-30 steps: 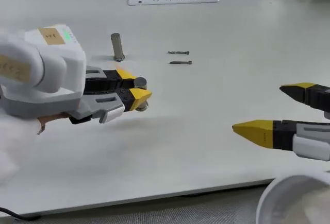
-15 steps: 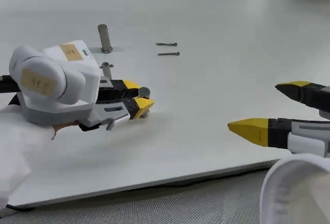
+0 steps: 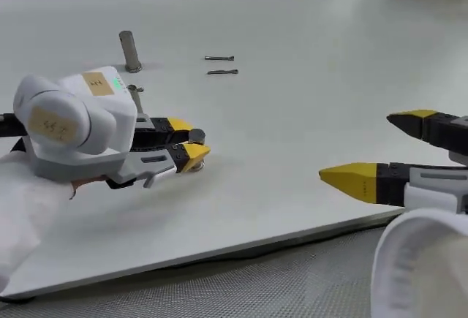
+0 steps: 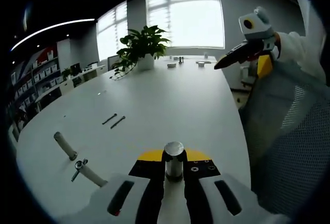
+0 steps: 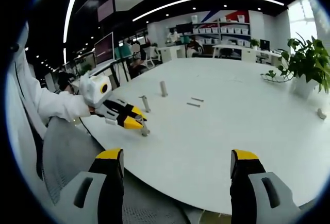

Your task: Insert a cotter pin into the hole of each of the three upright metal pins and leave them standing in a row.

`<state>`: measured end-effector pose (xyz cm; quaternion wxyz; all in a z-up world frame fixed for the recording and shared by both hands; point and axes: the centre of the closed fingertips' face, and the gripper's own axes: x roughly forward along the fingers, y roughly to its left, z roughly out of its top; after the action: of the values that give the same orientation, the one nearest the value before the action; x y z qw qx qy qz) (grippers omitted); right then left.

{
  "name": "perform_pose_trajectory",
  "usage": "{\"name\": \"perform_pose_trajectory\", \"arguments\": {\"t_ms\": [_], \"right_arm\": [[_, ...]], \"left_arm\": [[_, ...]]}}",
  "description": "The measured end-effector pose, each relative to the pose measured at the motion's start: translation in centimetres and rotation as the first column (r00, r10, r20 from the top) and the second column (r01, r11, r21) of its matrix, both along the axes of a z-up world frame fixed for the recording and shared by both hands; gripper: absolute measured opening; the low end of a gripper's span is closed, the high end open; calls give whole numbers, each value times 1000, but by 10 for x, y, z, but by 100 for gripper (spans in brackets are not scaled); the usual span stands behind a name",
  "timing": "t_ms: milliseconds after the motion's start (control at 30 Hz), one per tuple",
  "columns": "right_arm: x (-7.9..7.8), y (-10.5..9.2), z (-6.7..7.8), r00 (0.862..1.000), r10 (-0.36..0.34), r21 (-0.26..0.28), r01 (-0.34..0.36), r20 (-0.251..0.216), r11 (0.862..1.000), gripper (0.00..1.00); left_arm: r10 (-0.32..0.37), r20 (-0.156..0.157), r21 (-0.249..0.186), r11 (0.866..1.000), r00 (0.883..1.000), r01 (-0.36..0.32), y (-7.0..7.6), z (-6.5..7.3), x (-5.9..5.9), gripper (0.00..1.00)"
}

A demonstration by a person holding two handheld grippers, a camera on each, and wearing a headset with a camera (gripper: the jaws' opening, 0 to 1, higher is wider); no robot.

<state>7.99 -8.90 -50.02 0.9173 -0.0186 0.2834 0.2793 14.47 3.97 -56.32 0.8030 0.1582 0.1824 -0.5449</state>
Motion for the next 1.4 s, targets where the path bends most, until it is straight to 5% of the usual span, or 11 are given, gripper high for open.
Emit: {"name": "perform_pose_trajectory", "arguments": {"t_ms": [167, 467, 667, 833, 1133, 1400], "right_arm": [[3, -1, 1, 1000, 2, 2, -2, 6, 1000, 83], [7, -6, 3, 1000, 6, 13, -6, 26, 1000, 83], [7, -11, 3, 999, 7, 18, -8, 35, 1000, 83], [6, -12, 7, 999, 10, 20, -11, 45, 1000, 83], [16, -15, 18, 997, 39, 6, -40, 66, 999, 84], [33, -17, 25, 993, 92, -28, -90, 74, 996, 84]], "left_arm": [[9, 13, 4, 1000, 1000, -9, -7, -1, 6, 10], [26, -20, -30, 999, 999, -26, -7, -3, 9, 10], [18, -13, 4, 1000, 1000, -18, -6, -2, 9, 12], [13, -34, -40, 999, 999, -14, -4, 15, 4, 27], [44, -67, -88, 995, 997, -49, 21, 45, -9, 50], [154, -101, -132, 977, 983, -167, 49, 63, -11, 64]]}}
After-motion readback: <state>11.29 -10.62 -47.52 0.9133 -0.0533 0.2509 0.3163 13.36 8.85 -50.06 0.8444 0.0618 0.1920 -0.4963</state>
